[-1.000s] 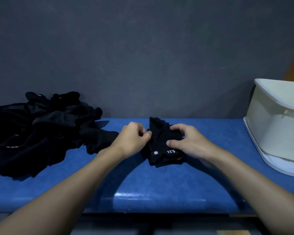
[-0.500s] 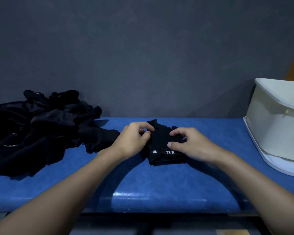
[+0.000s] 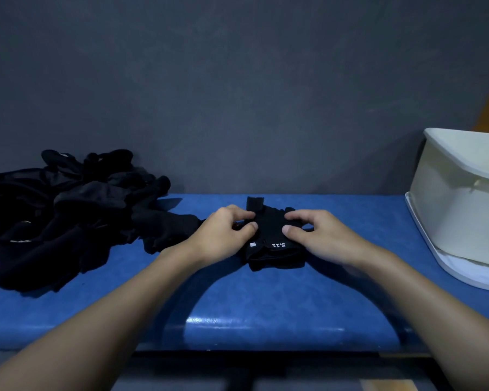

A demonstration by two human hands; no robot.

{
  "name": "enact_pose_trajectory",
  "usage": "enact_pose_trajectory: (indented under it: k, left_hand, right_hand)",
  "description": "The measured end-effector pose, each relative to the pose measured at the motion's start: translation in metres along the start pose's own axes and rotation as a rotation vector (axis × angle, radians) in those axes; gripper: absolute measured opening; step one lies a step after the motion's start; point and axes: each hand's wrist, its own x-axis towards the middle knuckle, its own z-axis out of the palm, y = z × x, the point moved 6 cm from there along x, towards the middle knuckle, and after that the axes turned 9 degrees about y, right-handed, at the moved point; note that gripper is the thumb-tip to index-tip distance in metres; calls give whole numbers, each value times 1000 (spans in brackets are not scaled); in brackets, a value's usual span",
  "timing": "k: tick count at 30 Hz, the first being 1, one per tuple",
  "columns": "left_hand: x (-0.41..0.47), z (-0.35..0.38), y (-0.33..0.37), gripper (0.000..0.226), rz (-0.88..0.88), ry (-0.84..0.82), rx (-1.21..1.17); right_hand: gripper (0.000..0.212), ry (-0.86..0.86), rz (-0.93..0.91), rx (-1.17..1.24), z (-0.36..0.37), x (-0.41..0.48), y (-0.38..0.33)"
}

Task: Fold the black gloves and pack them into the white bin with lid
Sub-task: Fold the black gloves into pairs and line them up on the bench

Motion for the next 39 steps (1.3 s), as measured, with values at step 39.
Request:
enact_pose_trajectory:
  k: [39]
  left_hand:
    - [-15,4,2,63,133,-199,418]
  right_hand:
    - [42,16,-29,-41,-15,15,21]
